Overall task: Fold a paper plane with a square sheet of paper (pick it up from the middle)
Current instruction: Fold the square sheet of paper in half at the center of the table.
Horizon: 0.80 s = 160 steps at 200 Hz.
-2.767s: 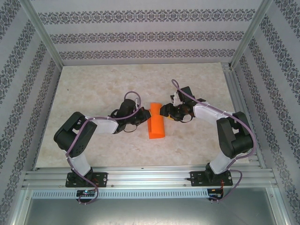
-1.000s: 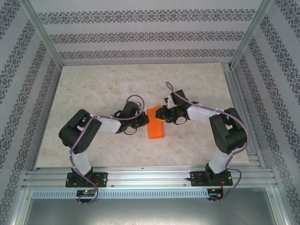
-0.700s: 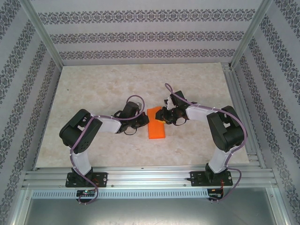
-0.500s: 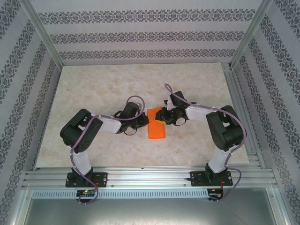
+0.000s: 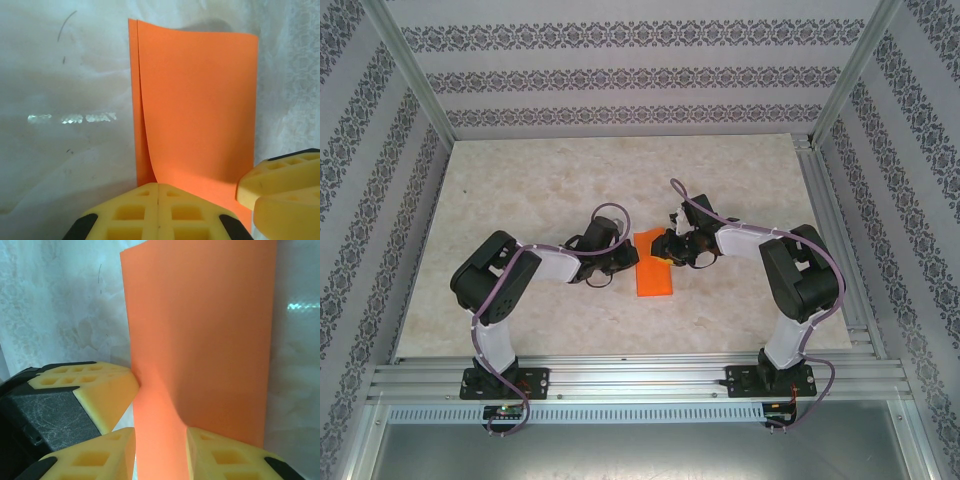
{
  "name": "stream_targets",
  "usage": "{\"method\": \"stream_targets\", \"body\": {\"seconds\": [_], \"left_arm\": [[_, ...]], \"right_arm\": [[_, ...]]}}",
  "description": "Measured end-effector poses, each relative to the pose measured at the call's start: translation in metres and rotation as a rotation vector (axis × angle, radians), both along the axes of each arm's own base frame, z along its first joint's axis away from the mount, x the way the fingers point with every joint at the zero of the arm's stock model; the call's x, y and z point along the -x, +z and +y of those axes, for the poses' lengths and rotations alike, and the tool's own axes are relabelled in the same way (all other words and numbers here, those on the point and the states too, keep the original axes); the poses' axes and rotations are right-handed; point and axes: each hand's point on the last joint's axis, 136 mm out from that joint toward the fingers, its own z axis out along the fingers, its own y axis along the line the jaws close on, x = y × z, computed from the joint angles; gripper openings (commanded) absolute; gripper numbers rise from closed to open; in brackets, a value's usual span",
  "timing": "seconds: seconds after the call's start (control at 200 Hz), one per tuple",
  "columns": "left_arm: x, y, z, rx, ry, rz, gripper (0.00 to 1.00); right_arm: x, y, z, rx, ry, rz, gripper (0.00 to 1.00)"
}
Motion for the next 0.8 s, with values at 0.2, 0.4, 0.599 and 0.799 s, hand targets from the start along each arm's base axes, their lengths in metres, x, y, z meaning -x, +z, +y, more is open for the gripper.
{"method": "stream_targets", "body": {"seconds": [0.2,0.4,0.599,0.799], "left_arm": [[-0.001,-0.002,-0.001,-0.003,-0.003,0.001,0.03],[-0.001,-0.002,-0.001,-0.003,-0.003,0.001,0.03],[-0.001,-0.002,-0.001,-0.003,-0.003,0.001,0.03],[-0.001,-0.002,-0.001,-0.003,-0.003,0.001,0.03]], "right_arm": [[0.0,-0.002,-0.001,0.004,-0.001,0.004,0.32],[0.001,-0.007,-0.002,0.019,0.005,0.002,0.32],[0.003,-0.011,-0.004,0.038,0.008,0.013,0.32],[0.004,-0.012,-0.005,0.044,0.007,0.017,0.33]]}}
